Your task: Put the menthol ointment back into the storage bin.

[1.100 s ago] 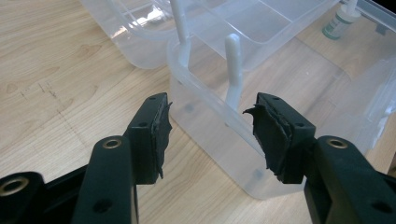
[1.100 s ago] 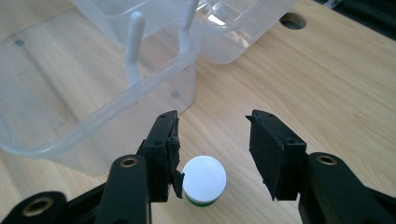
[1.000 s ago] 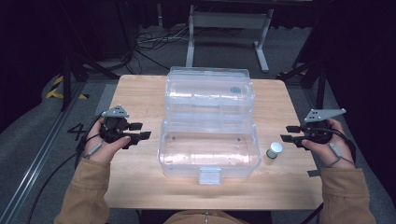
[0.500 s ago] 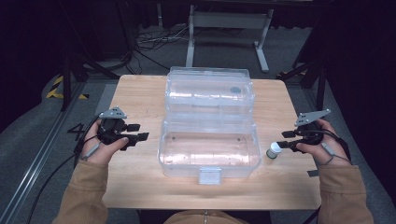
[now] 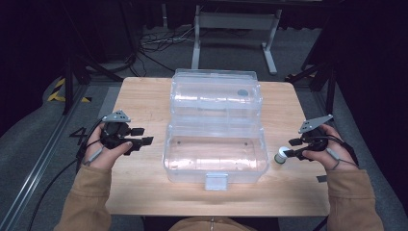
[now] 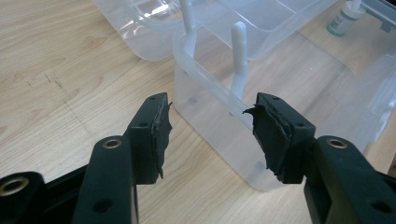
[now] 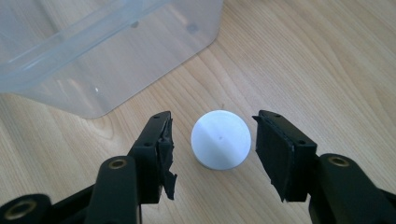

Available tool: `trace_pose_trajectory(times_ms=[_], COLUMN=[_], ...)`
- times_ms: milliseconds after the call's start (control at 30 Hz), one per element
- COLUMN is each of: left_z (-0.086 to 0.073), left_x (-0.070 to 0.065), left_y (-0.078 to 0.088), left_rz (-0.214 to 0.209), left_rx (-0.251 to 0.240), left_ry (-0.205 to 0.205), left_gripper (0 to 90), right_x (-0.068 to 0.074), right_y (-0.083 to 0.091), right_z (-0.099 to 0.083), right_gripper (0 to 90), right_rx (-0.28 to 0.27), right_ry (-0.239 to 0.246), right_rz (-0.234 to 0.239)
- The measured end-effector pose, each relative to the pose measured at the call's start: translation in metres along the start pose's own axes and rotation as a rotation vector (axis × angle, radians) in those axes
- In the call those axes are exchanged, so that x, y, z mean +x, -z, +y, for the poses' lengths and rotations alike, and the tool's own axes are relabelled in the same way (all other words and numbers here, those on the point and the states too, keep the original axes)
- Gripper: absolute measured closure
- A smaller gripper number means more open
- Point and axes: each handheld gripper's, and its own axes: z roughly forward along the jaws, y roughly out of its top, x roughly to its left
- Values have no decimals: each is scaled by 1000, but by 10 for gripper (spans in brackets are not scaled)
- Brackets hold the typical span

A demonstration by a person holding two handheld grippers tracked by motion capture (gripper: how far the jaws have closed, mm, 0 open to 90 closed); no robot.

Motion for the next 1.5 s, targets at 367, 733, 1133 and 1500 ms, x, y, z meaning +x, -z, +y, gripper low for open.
trace_pose_trajectory(times_ms=[367, 733, 1133, 1500], left_z=[0, -6, -12, -11], left_x=[0, -1, 1, 2], left_y=[0, 5, 12, 9], left_rz=[-3, 9, 21, 18], left_rx=[2, 3, -2, 1], left_ry=[2, 11, 28, 29], left_gripper=[467, 467, 467, 467], right_x=[-3, -8, -11, -11], right_y=[-14, -29, -41, -44], right_z=[-3, -3, 1, -1], right_gripper=[432, 428, 434, 476], right_rx=[51, 107, 151, 161], right_ry=[2, 20, 27, 18], right_rz=[1, 20, 44, 45])
